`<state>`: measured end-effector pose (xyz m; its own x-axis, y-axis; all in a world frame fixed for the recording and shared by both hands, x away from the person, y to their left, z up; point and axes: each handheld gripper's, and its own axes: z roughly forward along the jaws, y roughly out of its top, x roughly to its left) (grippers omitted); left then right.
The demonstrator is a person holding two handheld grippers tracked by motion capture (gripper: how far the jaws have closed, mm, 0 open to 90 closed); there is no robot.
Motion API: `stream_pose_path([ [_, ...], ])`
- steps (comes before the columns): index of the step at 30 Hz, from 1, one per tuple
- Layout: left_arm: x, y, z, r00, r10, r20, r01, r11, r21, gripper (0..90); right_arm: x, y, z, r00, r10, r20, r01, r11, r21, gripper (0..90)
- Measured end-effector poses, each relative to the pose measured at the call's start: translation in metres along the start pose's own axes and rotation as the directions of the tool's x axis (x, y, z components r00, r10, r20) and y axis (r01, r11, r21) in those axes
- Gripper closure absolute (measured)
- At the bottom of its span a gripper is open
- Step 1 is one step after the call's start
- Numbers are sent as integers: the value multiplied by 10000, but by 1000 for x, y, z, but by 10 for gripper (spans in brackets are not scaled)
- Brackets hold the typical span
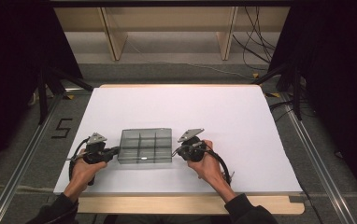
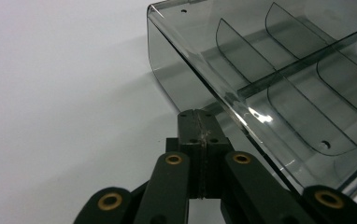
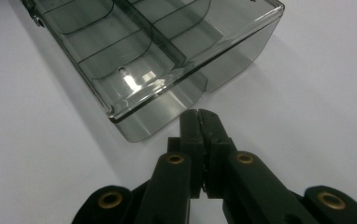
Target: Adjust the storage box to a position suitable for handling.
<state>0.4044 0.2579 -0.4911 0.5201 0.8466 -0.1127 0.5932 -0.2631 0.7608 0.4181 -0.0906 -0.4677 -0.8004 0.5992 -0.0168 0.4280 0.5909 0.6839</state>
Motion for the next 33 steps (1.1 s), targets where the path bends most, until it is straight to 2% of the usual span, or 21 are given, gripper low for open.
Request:
stream_pose_path([
  [3, -3, 0, 1, 10000, -13, 54, 13, 10000, -12, 892, -1, 0, 0, 10000, 20, 44, -21, 10000, 67, 898],
  [4, -4, 1, 2, 10000, 46, 61, -46, 10000, -18, 892, -1, -1, -1, 9999, 105, -101, -103, 9998, 190, 899],
  [8, -12, 2, 4, 9996, 165, 244, -166, 9999, 5, 892, -2, -2, 0, 9998, 182, -6, -182, 9998, 47, 900],
  [9, -13, 3, 4, 9990, 379, 243, -381, 9992, 87, 892, -2, -2, 0, 9998, 181, 23, -181, 9998, 76, 900],
  [10, -15, 3, 5, 9993, 301, 221, -301, 9995, -15, 892, -3, -3, -2, 9999, 172, -13, -172, 9995, 265, 900],
  [11, -15, 2, 7, 9992, 292, 288, -289, 9995, -111, 892, -4, -4, -2, 9995, 324, 24, -324, 9994, 110, 900],
  [12, -15, 3, 6, 9991, 326, 273, -328, 9994, 63, 892, -6, -5, -3, 9996, 271, -72, -270, 9995, 187, 900],
  [13, -17, 3, 7, 9993, 301, 238, -298, 9995, -121, 892, -6, -6, -2, 9991, 427, -64, -427, 9991, 31, 900],
  [14, -17, 3, 7, 9988, 341, 340, -341, 9994, -28, 892, -8, -7, -4, 9992, 381, -80, -379, 9991, 193, 900],
  [15, -20, 3, 8, 9990, 170, 410, -166, 9998, -113, 892, -8, -7, -4, 9992, 381, -80, -379, 9991, 193, 900],
  [16, -22, 3, 8, 9991, 216, 378, -212, 9997, -111, 893, -9, -9, -6, 9995, 317, 39, -318, 9991, 270, 900],
  [17, -22, 4, 8, 9977, 543, 407, -545, 9985, 32, 893, -9, -10, -6, 9994, 342, 15, -342, 9990, 271, 900],
  [18, -25, 3, 8, 9979, 527, 385, -529, 9986, 29, 893, -9, -10, -6, 9994, 342, 15, -342, 9990, 271, 900],
  [19, -26, 4, 8, 9966, 746, 339, -750, 9971, 98, 893, -10, -10, -8, 9991, 425, 0, -425, 9987, 282, 900],
  [24, -32, 3, 9, 9956, 827, 441, -827, 9966, -31, 893, -11, -15, -13, 9981, 612, 66, -614, 9974, 366, 900],
  [25, -34, 3, 9, 9958, 747, 520, -745, 9972, -68, 893, -10, -16, -12, 9963, 808, 281, -817, 9962, 298, 900],
  [27, -37, 3, 9, 9949, 818, 591, -816, 9966, -65, 893, -9, -18, -15, 9964, 792, 291, -801, 9963, 324, 900],
  [28, -39, 3, 8, 9948, 877, 527, -874, 9961, -80, 893, -11, -21, -16, 9986, 500, 176, -502, 9987, 116, 900],
  [30, -42, 2, 8, 9936, 1001, 525, -998, 9950, -71, 893, -10, -23, -17, 9982, 539, 259, -542, 9984, 130, 900],
  [32, -47, 1, 9, 9946, 845, 604, -838, 9964, -138, 893, -10, -25, -20, 9984, 480, 297, -484, 9987, 129, 900],
  [33, -48, 0, 8, 9944, 833, 652, -826, 9965, -134, 893, -11, -26, -22, 9988, 391, 287, -401, 9986, 354, 900],
])
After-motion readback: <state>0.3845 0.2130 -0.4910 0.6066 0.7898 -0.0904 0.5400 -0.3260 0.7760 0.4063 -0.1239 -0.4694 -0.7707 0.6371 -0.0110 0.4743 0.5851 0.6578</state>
